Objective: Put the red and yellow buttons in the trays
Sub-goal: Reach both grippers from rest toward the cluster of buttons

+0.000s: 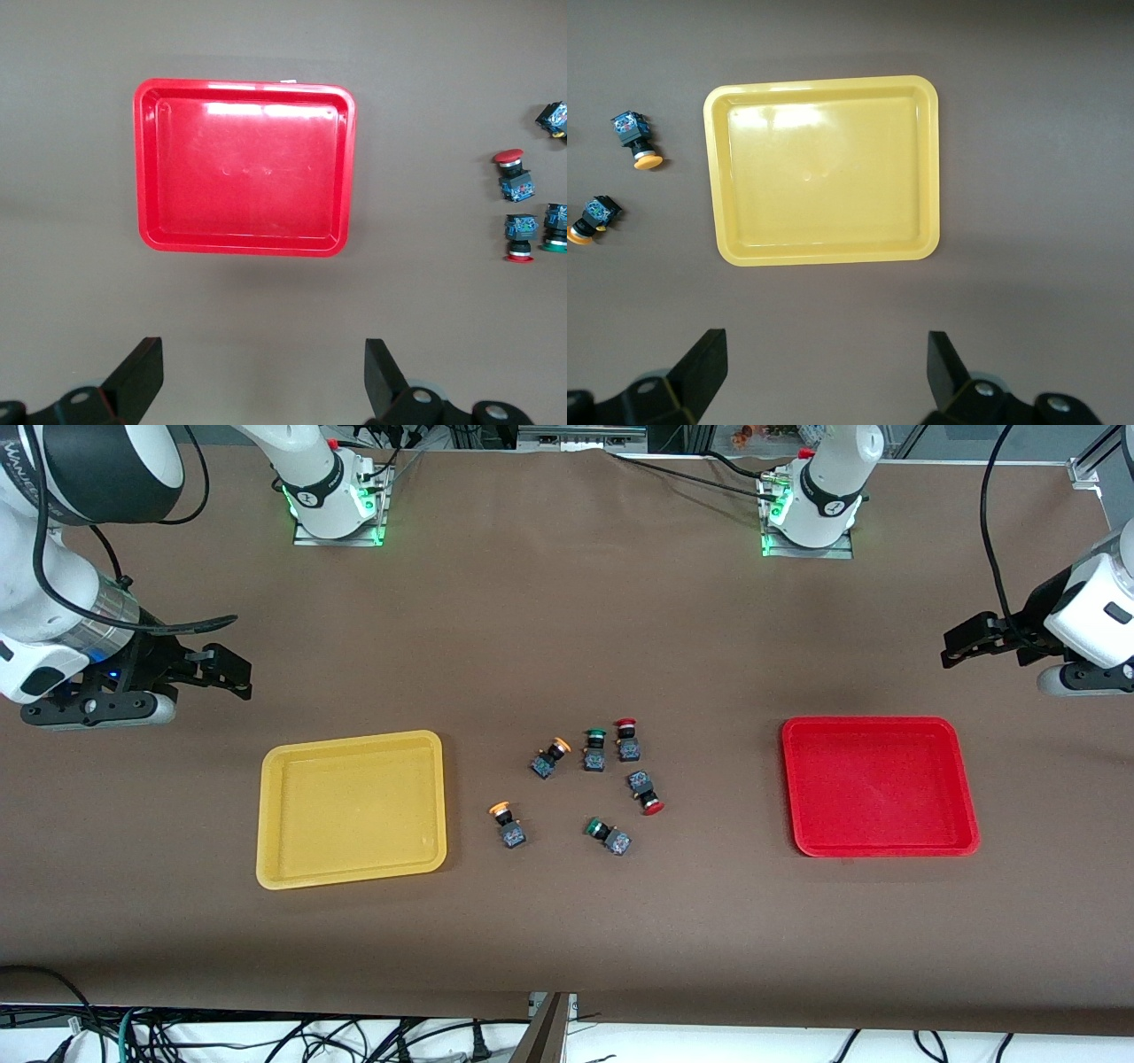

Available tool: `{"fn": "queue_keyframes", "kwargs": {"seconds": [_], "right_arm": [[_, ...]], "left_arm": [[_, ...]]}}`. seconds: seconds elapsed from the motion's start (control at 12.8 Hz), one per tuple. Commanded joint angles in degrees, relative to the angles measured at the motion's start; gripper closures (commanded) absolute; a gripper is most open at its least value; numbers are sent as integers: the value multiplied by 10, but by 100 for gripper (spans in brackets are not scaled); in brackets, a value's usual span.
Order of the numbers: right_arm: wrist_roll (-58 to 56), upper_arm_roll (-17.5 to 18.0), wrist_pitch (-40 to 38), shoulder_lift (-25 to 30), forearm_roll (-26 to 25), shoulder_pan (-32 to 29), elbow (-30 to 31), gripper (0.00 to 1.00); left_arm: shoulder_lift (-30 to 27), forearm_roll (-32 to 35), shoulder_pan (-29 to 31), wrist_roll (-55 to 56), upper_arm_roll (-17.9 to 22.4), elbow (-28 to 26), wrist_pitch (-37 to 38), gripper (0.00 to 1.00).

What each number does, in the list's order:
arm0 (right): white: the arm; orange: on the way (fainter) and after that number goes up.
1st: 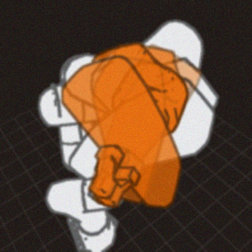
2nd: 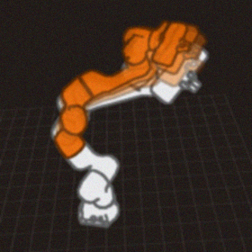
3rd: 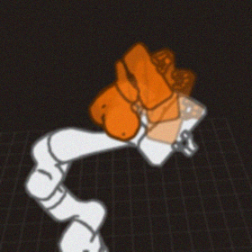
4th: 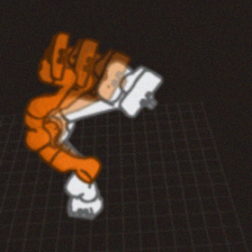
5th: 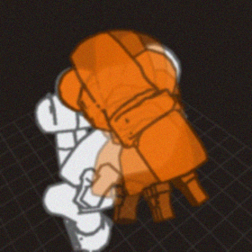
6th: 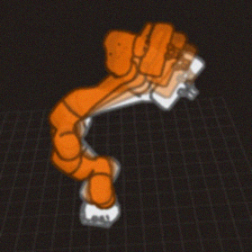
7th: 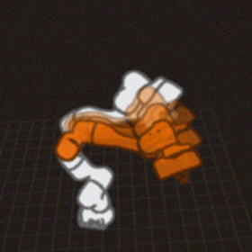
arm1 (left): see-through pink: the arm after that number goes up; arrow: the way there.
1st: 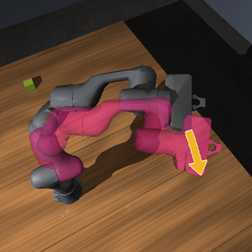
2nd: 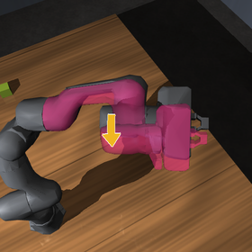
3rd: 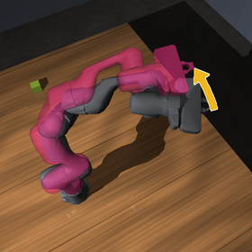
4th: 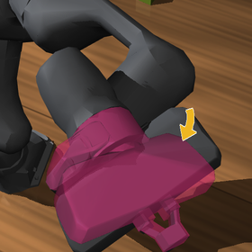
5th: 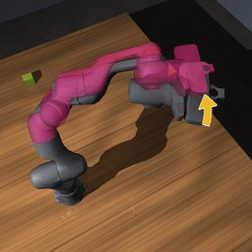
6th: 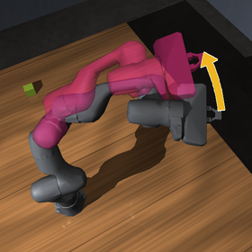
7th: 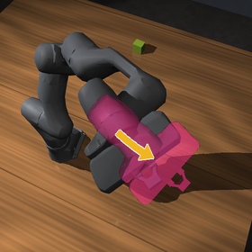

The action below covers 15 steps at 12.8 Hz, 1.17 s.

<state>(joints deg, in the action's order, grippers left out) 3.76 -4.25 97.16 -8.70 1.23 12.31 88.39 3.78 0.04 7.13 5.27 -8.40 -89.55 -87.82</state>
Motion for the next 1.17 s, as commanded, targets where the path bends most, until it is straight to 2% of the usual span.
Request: {"fn": "queue_keyframes", "kwargs": {"seconds": [0.0, 1.1], "right_arm": [[3, 2, 3, 8, 8, 0, 4, 0], [3, 1, 0, 4, 6, 0, 0, 0]], "left_arm": [[9, 9, 4, -12, -2, 21, 10, 0], [14, 3, 3, -4, -6, 22, 5, 0]]}}
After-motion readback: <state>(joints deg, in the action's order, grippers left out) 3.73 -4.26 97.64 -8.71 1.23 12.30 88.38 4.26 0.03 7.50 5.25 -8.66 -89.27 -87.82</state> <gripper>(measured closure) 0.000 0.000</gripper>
